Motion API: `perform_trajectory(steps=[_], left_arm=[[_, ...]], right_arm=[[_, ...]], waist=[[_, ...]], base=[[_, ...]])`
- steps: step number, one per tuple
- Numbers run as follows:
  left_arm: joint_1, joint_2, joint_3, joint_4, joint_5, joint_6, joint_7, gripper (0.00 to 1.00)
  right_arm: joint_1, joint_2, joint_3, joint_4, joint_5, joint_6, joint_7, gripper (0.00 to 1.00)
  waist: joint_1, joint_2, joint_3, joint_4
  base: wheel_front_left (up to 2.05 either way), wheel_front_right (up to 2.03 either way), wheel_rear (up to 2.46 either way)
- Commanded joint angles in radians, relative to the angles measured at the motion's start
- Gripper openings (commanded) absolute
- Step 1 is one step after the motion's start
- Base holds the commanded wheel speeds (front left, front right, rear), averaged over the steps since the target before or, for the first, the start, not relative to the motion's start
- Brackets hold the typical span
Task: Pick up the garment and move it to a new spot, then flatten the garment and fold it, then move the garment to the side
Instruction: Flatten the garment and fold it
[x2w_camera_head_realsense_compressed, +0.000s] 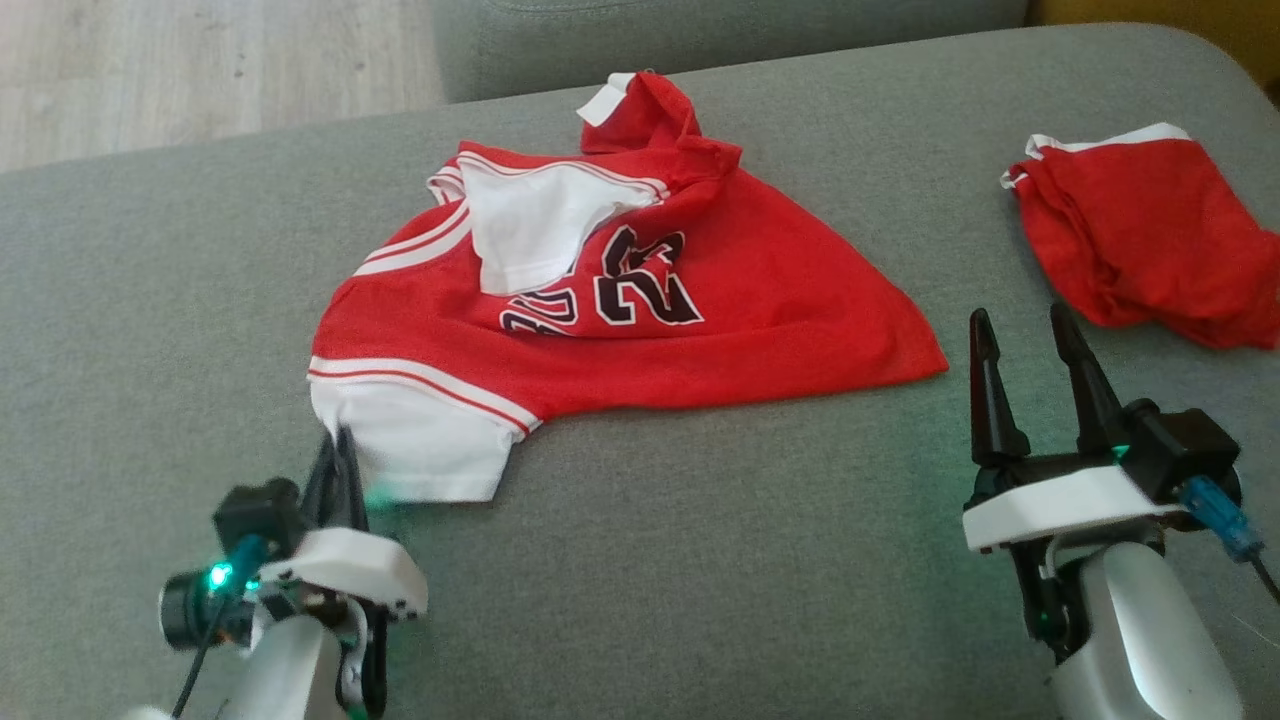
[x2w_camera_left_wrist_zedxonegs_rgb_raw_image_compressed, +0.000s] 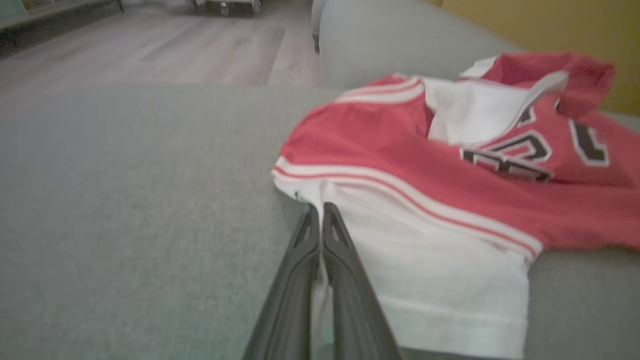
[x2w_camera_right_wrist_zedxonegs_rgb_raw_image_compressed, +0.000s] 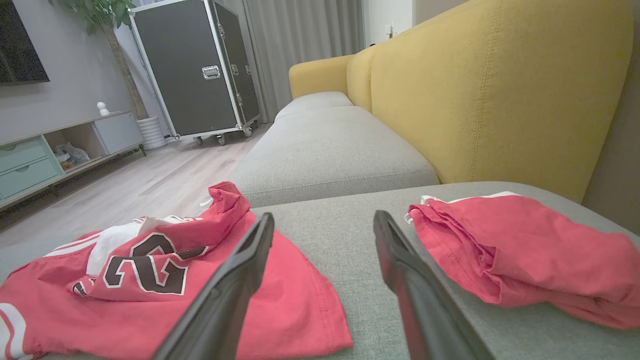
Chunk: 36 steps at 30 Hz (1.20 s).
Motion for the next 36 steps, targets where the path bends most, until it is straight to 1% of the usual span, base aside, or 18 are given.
perform_trajectory(steps=[1,5,8,9,11,12,13,15,19,25,28,31,32,33,34,35,36], left_arm=[[-0.030,0.012,0.047,-0.062,-0.009,0.002,-0.056,0.00],[-0.028,0.007,0.054,-0.144,-0.013,-0.002,-0.106,0.00],[-0.023,0.004,0.057,-0.203,-0.012,-0.010,-0.122,0.00],[-0.023,0.004,0.057,-0.203,-0.012,-0.010,-0.122,0.00],[-0.017,0.001,0.055,-0.237,-0.009,-0.016,-0.127,0.00],[-0.009,-0.003,0.047,-0.262,-0.006,-0.023,-0.129,0.00],[-0.009,-0.003,0.047,-0.262,-0.006,-0.023,-0.129,0.00],[-0.002,-0.007,0.036,-0.283,-0.002,-0.032,-0.130,0.00],[0.008,-0.013,0.024,-0.314,0.004,-0.036,-0.131,0.00],[0.016,-0.020,0.017,-0.338,0.010,-0.045,-0.131,0.00],[0.015,-0.022,0.021,-0.343,0.012,-0.048,-0.131,0.00],[0.014,-0.024,0.025,-0.346,0.014,-0.051,-0.131,0.00],[0.015,-0.024,0.026,-0.347,0.015,-0.052,-0.131,0.00],[0.015,-0.025,0.026,-0.347,0.016,-0.053,-0.131,0.00],[0.015,-0.025,0.027,-0.346,0.017,-0.054,-0.131,0.00],[0.015,-0.026,0.027,-0.346,0.018,-0.055,-0.131,0.00],[0.015,-0.026,0.028,-0.344,0.019,-0.056,-0.131,0.00]], right_arm=[[-0.039,-0.002,0.018,-0.018,-0.010,-0.001,-0.011,1.00],[-0.056,-0.002,0.005,0.035,-0.038,-0.001,-0.011,1.00],[-0.086,-0.002,-0.011,0.091,-0.050,-0.001,-0.011,1.00],[-0.086,-0.002,-0.011,0.091,-0.050,-0.001,-0.011,1.00],[-0.111,-0.002,-0.022,0.147,-0.047,-0.001,-0.009,1.00],[-0.142,-0.002,-0.026,0.206,-0.041,-0.001,0.002,1.00],[-0.142,-0.002,-0.026,0.206,-0.041,-0.001,0.002,1.00],[-0.174,-0.002,-0.032,0.266,-0.029,-0.001,0.022,1.00],[-0.230,-0.002,-0.044,0.386,-0.028,-0.001,0.074,1.00],[-0.273,-0.002,-0.045,0.556,-0.011,-0.001,0.130,1.00],[-0.292,-0.002,-0.023,0.618,0.019,-0.001,0.127,1.00],[-0.314,-0.002,-0.011,0.667,0.029,-0.001,0.101,1.00],[-0.321,-0.002,-0.007,0.684,0.033,-0.001,0.094,0.93],[-0.329,-0.002,-0.002,0.700,0.037,-0.001,0.087,0.62],[-0.337,-0.002,0.008,0.714,0.045,-0.001,0.081,0.34],[-0.344,-0.002,0.025,0.723,0.059,-0.001,0.074,0.00],[-0.350,-0.002,0.046,0.729,0.075,-0.001,0.066,0.00]], waist=[[-0.0001,0.0000,-0.006,0.009],[-0.0001,0.0000,-0.010,0.028],[-0.0001,0.0000,-0.010,0.043],[-0.0001,0.0000,-0.010,0.043],[-0.0001,0.0000,-0.010,0.054],[-0.0001,0.0000,-0.009,0.064],[-0.0001,0.0000,-0.009,0.064],[-0.0001,0.0000,-0.007,0.074],[-0.0001,0.0000,-0.002,0.091],[-0.0001,0.0000,0.005,0.110],[-0.0001,0.0000,0.009,0.115],[-0.0001,0.0000,0.012,0.116],[-0.0001,0.0000,0.013,0.116],[-0.0001,0.0000,0.013,0.115],[-0.0001,0.0000,0.014,0.115],[-0.0001,0.0000,0.014,0.115],[-0.0001,0.0000,0.014,0.114]], base=[[0.00,0.00,0.00],[0.00,0.00,0.00],[0.00,0.00,0.00],[0.00,0.00,0.00],[0.00,0.00,0.00],[0.00,0.00,0.00],[0.00,0.00,0.00],[0.00,0.00,0.00],[0.00,0.00,0.00],[0.00,0.00,0.00],[0.00,0.00,0.00],[0.00,0.00,0.00],[0.00,0.00,0.00],[0.00,0.00,0.00],[0.00,0.00,0.00],[0.00,0.00,0.00],[0.00,0.00,0.00]])
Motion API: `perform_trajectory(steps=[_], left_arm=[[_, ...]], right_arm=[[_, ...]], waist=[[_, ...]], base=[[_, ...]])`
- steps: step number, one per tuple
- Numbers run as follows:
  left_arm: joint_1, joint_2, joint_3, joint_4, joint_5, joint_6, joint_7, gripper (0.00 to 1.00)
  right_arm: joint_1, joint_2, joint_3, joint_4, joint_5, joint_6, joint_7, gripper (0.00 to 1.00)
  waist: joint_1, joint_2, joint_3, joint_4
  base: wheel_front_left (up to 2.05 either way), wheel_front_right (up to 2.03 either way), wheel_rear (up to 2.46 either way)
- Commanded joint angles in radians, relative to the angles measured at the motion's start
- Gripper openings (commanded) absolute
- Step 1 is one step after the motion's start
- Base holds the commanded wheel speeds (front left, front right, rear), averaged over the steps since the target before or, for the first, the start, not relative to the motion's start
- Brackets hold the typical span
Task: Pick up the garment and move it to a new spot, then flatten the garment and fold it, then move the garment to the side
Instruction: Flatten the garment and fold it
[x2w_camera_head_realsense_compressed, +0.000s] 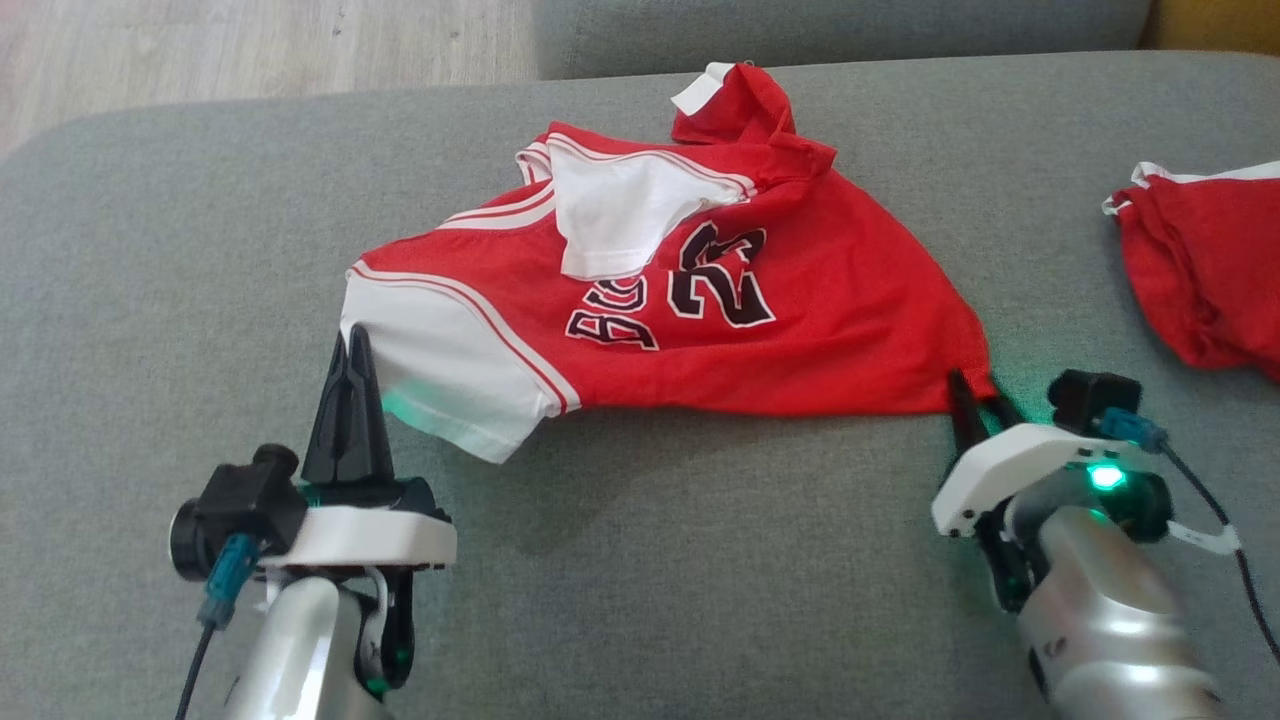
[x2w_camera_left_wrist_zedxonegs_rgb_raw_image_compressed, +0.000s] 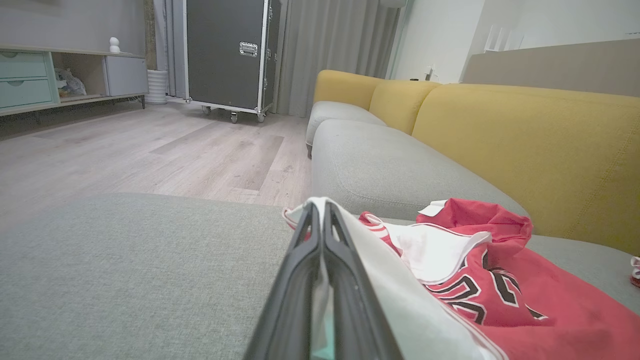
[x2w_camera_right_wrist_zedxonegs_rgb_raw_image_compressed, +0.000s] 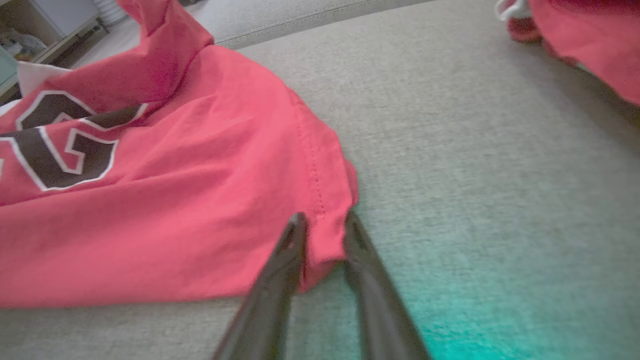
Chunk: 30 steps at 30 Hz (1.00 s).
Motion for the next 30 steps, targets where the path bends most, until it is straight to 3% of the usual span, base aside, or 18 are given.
perform_trajectory(steps=[1,9,18,23,30], left_arm=[[-0.023,0.007,0.036,-0.032,0.012,-0.004,-0.012,0.00],[-0.009,0.014,0.075,-0.014,-0.011,-0.017,-0.012,0.00],[-0.048,0.022,0.136,-0.122,-0.073,-0.056,-0.012,0.00],[-0.100,0.036,0.168,-0.267,-0.111,-0.066,-0.009,0.00],[-0.142,0.030,0.229,-0.529,-0.167,-0.015,0.013,0.00]], right_arm=[[-0.025,0.010,0.060,-0.004,0.027,-0.001,-0.015,0.00],[-0.061,0.010,0.127,-0.071,0.078,-0.001,-0.079,0.00],[-0.079,0.010,0.126,-0.394,0.067,-0.001,-0.083,0.00],[-0.089,-0.004,0.129,-0.592,0.012,-0.001,-0.084,0.00],[-0.076,-0.055,0.105,-0.865,-0.033,-0.001,-0.020,0.00]], waist=[[0.0000,0.0000,-0.001,-0.003],[0.0000,0.0000,-0.048,-0.047],[0.0000,0.0000,-0.116,-0.096],[0.0000,0.0000,-0.157,-0.119],[0.0000,0.0000,-0.178,-0.137]], base=[[0.00,0.00,0.00],[0.00,0.00,0.00],[0.00,0.00,0.00],[0.00,0.00,0.00],[0.00,0.00,0.00]])
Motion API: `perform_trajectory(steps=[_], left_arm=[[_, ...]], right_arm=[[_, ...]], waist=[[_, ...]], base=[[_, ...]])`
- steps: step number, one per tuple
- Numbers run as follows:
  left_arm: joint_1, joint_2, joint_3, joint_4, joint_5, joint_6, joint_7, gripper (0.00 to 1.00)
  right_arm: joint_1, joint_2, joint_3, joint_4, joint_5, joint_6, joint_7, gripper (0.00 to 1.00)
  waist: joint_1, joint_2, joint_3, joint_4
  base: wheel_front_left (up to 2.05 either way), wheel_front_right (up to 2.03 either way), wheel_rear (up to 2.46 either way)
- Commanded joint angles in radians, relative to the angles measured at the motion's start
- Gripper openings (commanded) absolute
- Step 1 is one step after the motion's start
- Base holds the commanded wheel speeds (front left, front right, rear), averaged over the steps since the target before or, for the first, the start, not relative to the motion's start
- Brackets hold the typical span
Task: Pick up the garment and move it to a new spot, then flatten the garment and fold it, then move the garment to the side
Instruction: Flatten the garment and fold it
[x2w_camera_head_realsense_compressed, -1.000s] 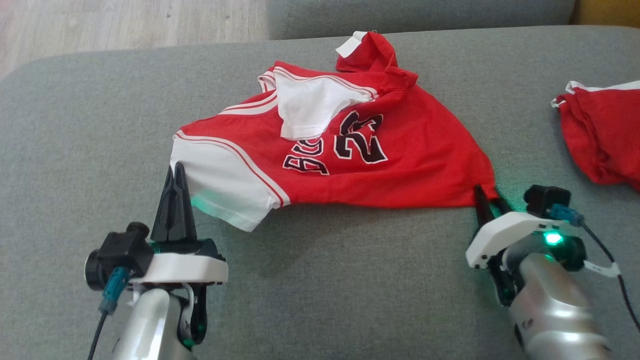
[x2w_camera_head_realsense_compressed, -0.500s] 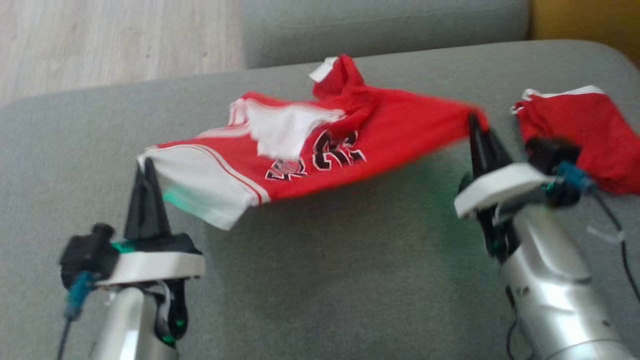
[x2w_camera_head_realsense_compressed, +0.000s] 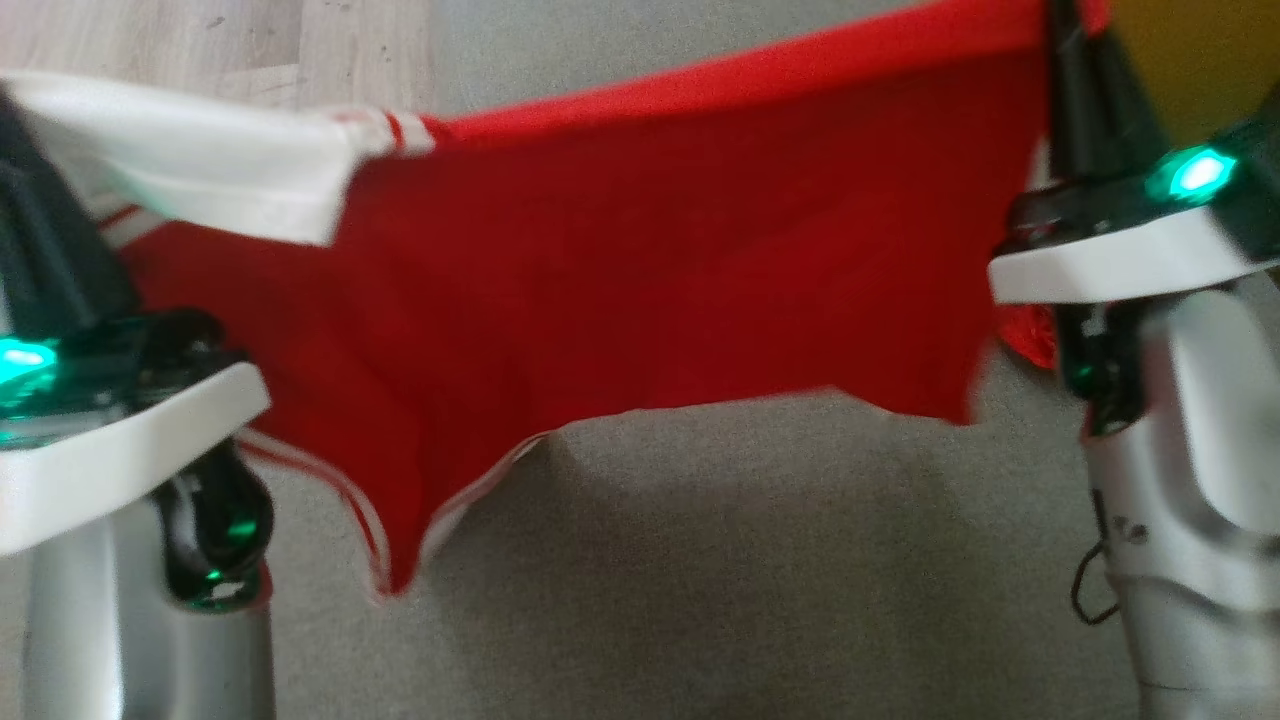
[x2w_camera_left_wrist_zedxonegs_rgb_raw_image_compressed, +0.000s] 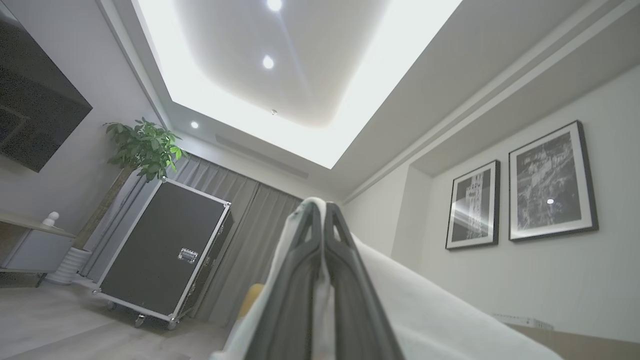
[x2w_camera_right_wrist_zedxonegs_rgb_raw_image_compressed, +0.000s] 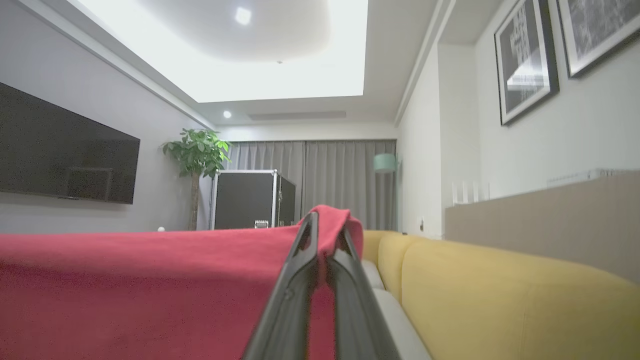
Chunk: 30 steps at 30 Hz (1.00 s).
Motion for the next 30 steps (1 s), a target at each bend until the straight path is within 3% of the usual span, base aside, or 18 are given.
perform_trajectory(steps=[1,7,12,17,21,26,30], left_arm=[[-0.043,0.018,0.039,-0.085,-0.014,0.017,0.016,0.00],[-0.031,0.022,0.035,-0.227,-0.039,0.059,0.108,0.00],[-0.116,0.086,0.026,-0.168,-0.028,0.054,0.208,0.00],[-0.296,0.162,-0.005,0.061,-0.025,0.001,0.279,0.00],[-0.560,0.216,-0.030,0.328,0.016,-0.046,0.238,0.00],[-0.827,0.220,-0.045,0.545,0.042,-0.065,0.138,0.00],[-0.946,0.213,-0.053,0.681,0.048,-0.080,0.051,0.00]], right_arm=[[-0.028,0.000,0.001,-0.095,-0.017,-0.001,0.028,0.00],[0.037,0.008,-0.044,-0.296,-0.057,-0.001,0.154,0.00],[0.014,0.005,-0.074,-0.298,-0.059,-0.001,0.230,0.00],[-0.147,-0.067,-0.009,-0.115,-0.102,-0.001,0.258,0.00],[-0.420,-0.085,0.026,0.178,-0.073,-0.001,0.164,0.00],[-0.698,-0.071,-0.009,0.423,-0.079,-0.001,0.001,0.00],[-0.805,-0.051,-0.046,0.528,-0.121,-0.001,-0.047,0.00]], waist=[[0.0001,-0.0001,-0.001,-0.003],[0.0001,-0.0001,0.025,-0.011],[0.0001,-0.0001,0.095,-0.009],[0.0001,-0.0001,0.203,-0.001],[0.0001,-0.0001,0.299,0.014],[0.0001,-0.0001,0.359,0.034],[0.0001,-0.0001,0.379,0.047]], base=[[0.00,0.00,0.00],[0.00,0.00,0.00],[0.00,0.00,0.00],[0.00,0.00,0.00],[0.00,0.00,0.00],[0.00,0.00,0.00],[0.00,0.00,0.00]])
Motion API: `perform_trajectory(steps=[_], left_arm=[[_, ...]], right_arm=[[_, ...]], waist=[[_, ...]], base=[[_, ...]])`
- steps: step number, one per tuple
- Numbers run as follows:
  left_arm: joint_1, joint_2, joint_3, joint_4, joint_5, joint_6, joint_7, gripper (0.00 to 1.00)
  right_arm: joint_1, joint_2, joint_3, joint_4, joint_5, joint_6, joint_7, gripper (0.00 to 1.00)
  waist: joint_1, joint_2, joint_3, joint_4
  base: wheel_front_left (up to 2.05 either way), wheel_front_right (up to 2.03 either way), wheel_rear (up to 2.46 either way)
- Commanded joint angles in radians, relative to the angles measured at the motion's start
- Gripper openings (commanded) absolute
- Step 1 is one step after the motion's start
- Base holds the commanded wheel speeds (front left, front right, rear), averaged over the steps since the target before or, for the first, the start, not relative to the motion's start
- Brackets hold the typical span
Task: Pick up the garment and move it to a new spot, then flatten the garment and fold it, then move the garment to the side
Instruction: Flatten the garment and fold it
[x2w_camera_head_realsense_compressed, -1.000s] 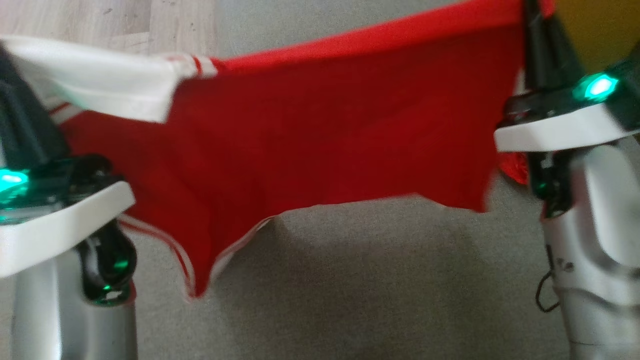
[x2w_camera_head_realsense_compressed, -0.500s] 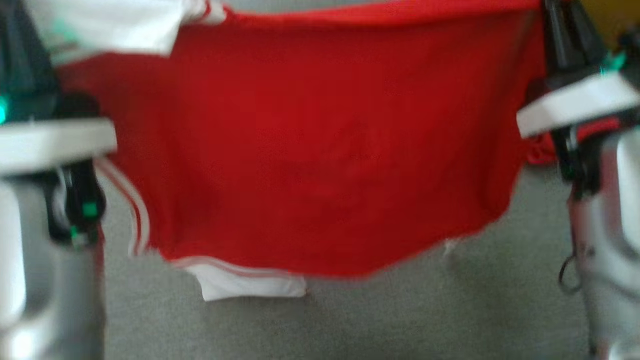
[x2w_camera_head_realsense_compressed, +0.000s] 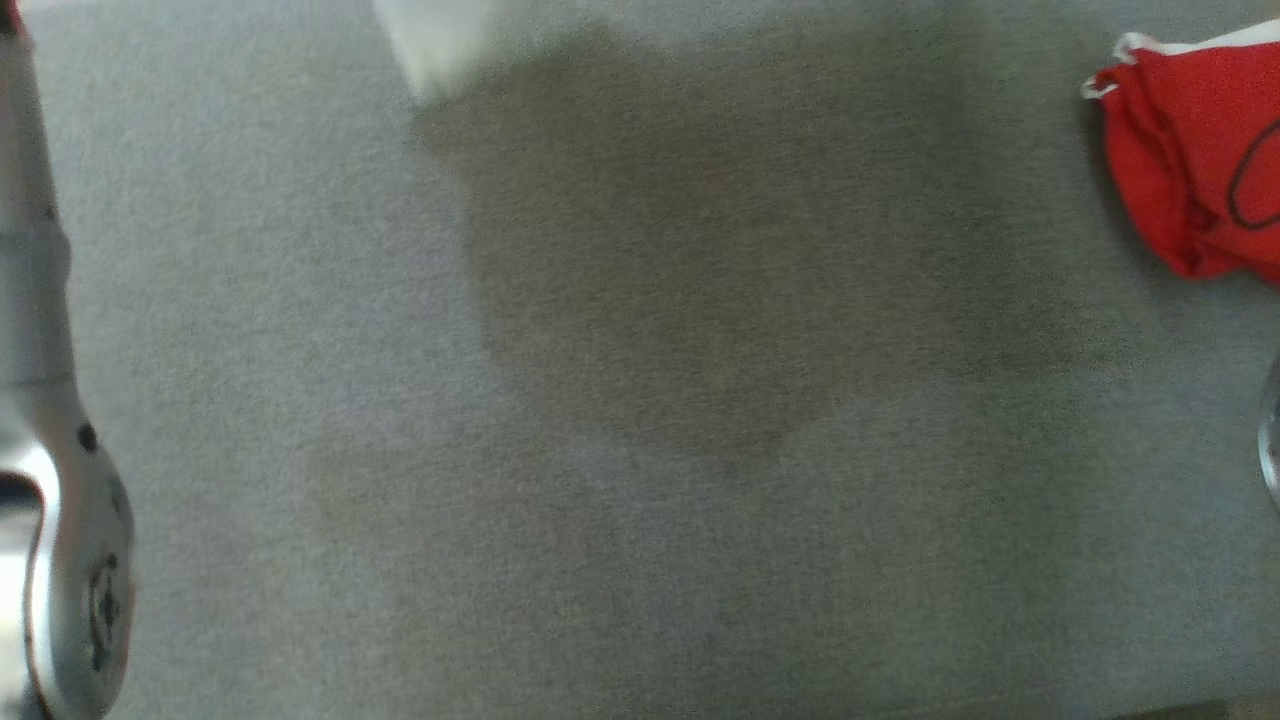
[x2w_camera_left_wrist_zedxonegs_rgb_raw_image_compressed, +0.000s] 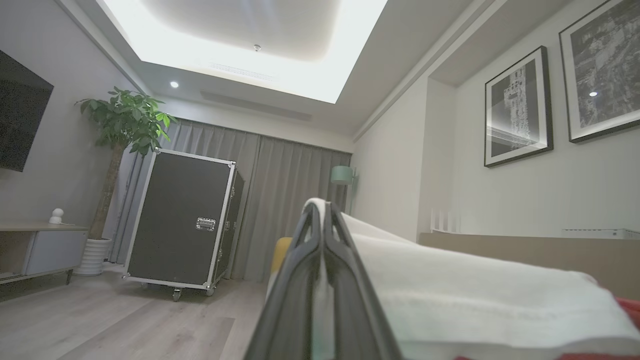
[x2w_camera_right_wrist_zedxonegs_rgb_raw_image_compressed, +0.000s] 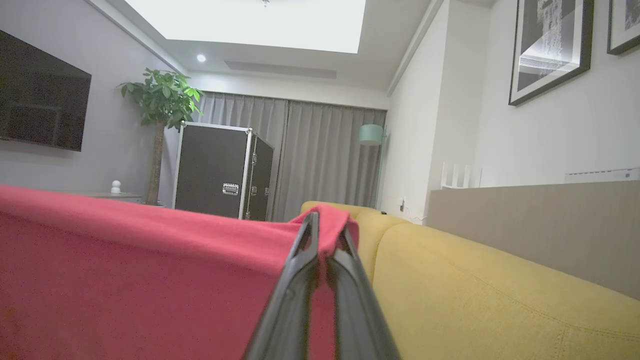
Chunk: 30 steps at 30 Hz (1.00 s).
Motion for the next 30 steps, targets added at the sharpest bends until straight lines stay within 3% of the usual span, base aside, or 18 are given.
perform_trajectory(steps=[1,8,13,18,24,30], left_arm=[[-0.022,0.044,0.017,-0.008,0.002,-0.006,-0.012,0.00],[0.023,0.010,-0.037,0.142,-0.012,-0.045,-0.063,0.00],[0.187,0.001,-0.093,0.188,-0.035,-0.056,-0.073,0.00],[0.388,0.022,-0.159,0.170,-0.071,-0.058,-0.076,0.00],[0.597,0.089,-0.243,0.104,-0.146,-0.058,-0.052,0.00],[0.752,0.165,-0.296,0.000,-0.212,-0.058,0.031,0.00]], right_arm=[[-0.013,0.022,-0.007,-0.012,-0.010,-0.001,-0.006,0.00],[0.084,0.028,0.012,0.090,-0.015,-0.001,-0.010,0.00],[0.205,0.008,0.108,0.261,0.034,-0.001,-0.002,0.00],[0.300,-0.006,0.216,0.358,0.105,-0.001,0.064,0.00],[0.401,-0.043,0.370,0.361,0.223,-0.001,0.185,0.00],[0.488,-0.108,0.540,0.257,0.375,-0.001,0.299,0.00]], waist=[[-0.0003,0.0000,0.013,0.014],[-0.0003,0.0000,0.021,0.037],[-0.0003,0.0000,-0.002,0.054],[-0.0003,0.0000,-0.047,0.062],[-0.0003,0.0000,-0.108,0.061],[-0.0003,0.0000,-0.170,0.050]], base=[[0.00,0.00,0.00],[0.00,0.00,0.00],[0.00,0.00,0.00],[0.00,0.00,0.00],[0.00,0.00,0.00],[0.00,0.00,0.00]])
